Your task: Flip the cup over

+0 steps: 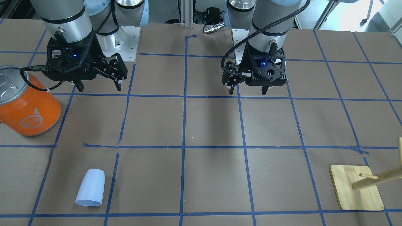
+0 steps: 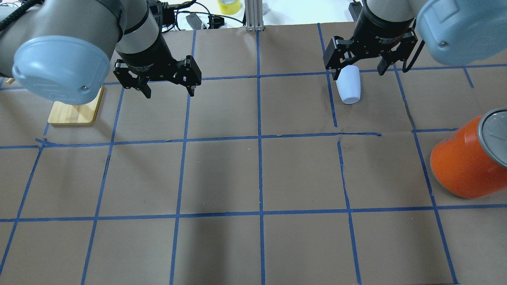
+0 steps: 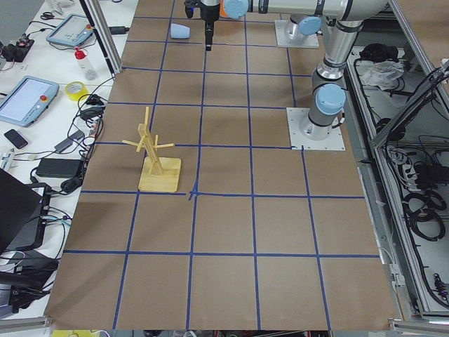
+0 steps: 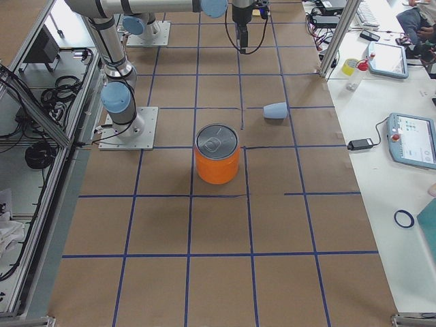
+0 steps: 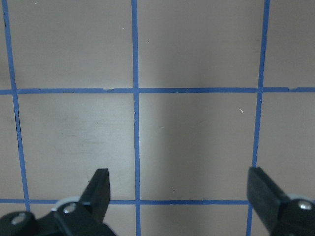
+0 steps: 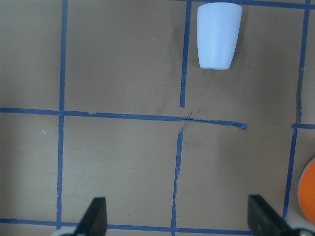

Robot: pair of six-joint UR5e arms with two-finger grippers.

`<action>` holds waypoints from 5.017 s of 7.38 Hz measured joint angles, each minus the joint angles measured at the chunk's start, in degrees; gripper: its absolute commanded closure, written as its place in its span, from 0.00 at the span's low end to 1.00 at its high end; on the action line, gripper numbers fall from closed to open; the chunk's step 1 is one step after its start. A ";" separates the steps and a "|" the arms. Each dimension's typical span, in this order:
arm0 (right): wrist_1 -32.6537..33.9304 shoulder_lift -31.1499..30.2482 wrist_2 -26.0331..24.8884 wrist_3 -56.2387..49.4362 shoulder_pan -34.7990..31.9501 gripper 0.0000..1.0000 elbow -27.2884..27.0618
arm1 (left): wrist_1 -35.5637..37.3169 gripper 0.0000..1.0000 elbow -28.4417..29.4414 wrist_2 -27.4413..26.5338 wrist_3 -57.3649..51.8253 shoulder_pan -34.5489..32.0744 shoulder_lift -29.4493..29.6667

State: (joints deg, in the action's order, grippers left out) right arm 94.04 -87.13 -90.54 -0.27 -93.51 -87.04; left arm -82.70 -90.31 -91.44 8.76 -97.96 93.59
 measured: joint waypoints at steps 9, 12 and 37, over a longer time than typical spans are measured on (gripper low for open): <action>0.14 0.00 -0.06 0.13 0.00 0.00 0.15 | 0.52 0.00 0.34 -0.13 -0.60 0.05 -0.06; 0.53 1.22 -1.34 0.25 0.84 0.00 0.60 | 0.48 0.00 0.36 -0.14 -0.80 0.09 -0.14; 23.24 37.87 0.74 -3.45 8.46 0.00 11.00 | 0.77 0.00 -0.48 0.02 -0.41 0.05 1.06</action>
State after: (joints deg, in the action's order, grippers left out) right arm 117.28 -49.26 -89.80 -3.73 -85.05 -76.04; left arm -81.93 -90.79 -91.42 8.35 -97.91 94.65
